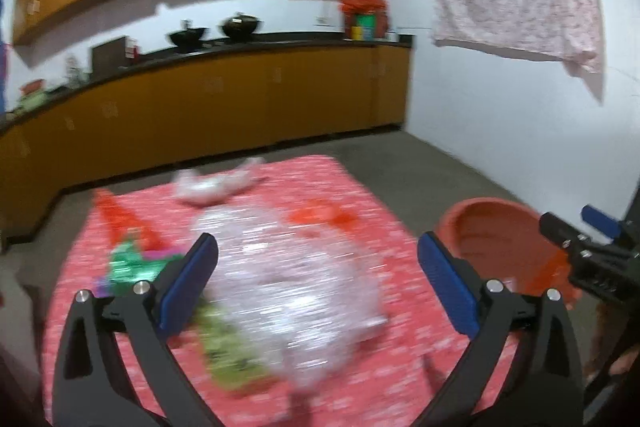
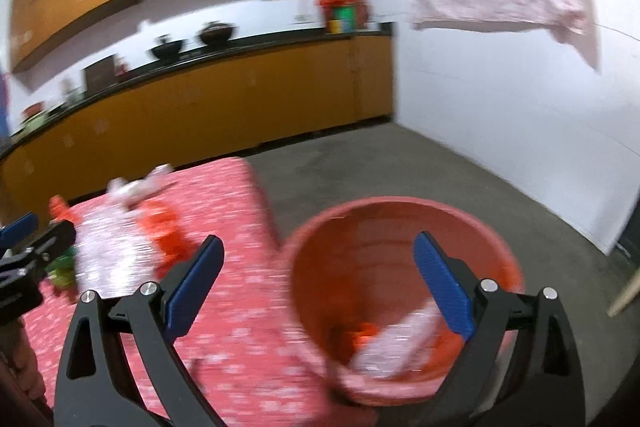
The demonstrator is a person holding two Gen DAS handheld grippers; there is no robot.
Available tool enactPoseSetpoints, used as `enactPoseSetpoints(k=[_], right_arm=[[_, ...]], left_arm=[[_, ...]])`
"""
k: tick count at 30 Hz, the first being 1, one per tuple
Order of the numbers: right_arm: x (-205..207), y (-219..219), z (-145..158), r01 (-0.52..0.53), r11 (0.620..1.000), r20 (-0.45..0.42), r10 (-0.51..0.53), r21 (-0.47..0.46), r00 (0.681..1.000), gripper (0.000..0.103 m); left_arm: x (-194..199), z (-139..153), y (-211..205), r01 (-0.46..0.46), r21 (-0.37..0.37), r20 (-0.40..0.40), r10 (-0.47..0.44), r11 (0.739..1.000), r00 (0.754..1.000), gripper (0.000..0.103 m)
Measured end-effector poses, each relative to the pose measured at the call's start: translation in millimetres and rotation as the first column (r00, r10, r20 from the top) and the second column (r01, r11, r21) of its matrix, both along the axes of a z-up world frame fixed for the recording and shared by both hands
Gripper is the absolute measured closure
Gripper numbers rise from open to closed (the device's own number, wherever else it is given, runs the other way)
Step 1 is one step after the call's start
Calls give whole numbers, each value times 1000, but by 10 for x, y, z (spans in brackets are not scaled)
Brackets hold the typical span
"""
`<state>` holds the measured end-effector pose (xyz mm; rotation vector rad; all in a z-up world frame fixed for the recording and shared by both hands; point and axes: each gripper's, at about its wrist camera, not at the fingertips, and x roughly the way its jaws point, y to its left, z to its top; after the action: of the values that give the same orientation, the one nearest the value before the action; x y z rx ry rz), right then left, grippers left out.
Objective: Collect trash
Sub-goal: 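Move both tools back over the table toward the bubble wrap, then grasp the large bubble wrap with the right tool and lift it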
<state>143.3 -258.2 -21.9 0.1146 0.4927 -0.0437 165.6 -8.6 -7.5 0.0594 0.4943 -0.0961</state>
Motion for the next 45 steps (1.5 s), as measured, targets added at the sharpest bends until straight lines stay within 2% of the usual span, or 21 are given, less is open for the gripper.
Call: enactPoseSetpoints(k=[1,5,9,16,22,23,24,25,27,30,33,38,41,43,44,45], right_arm=[[13,116,7,-32,999,-2,32,-1,999,8],[127,673,-31,-190,981,-36,188,-32,981,24],[251,1137,-124,-281,957,-57,277,-72,959,26],[568,1413,-278,-290,956,-96,285,-40,954,23],[760,1445,-491,-287,957,-168,278,-32,946,22],[764,1447,-520,-293,956,-180,284,-27,942,31],[769,1440,-541,-302,953,-189,293,-22,937,48],[774,1442,-564,-317,948,-202,307,-20,930,55],[768,1441,-595,-336,942,-219,326,-9,920,84],[732,1415,-589,-341,940,-213,335,11,918,95],[679,1344,-535,-332,943,-189,333,34,924,98],[597,1180,-418,-307,949,-142,314,71,939,100],[621,1119,-431,-289,955,-148,297,72,943,98],[658,1094,-471,-279,957,-163,289,80,943,81],[677,1085,-491,-273,958,-168,285,89,944,59],[690,1080,-502,-270,957,-167,284,102,944,44]], left_arm=[[-22,-6,100,-26,7,-2,26,1000,1000,5],[-91,-75,618,-152,8,-13,152,988,988,5],[-125,-143,1015,-244,-2,-21,244,970,970,5],[-91,-281,1440,-319,-24,-50,318,947,947,5],[-24,-358,1559,-337,-41,-70,334,941,940,5],[-13,-367,1560,-335,-41,-70,332,941,941,5],[3,-371,1554,-333,-41,-69,330,942,942,5],[14,-380,1555,-331,-41,-68,328,943,942,5],[51,-386,1543,-324,-44,-67,321,945,945,5],[119,-384,1521,-313,-52,-66,309,949,949,5],[189,-395,1491,-305,-56,-72,301,951,951,5],[288,-426,1479,-299,-65,-88,293,952,952,5],[308,-441,1472,-302,-75,-96,295,950,951,5],[308,-450,1461,-301,-70,-95,294,951,951,5],[304,-451,1454,-300,-67,-94,293,952,951,5],[304,-457,1443,-298,-60,-94,292,953,952,5]])
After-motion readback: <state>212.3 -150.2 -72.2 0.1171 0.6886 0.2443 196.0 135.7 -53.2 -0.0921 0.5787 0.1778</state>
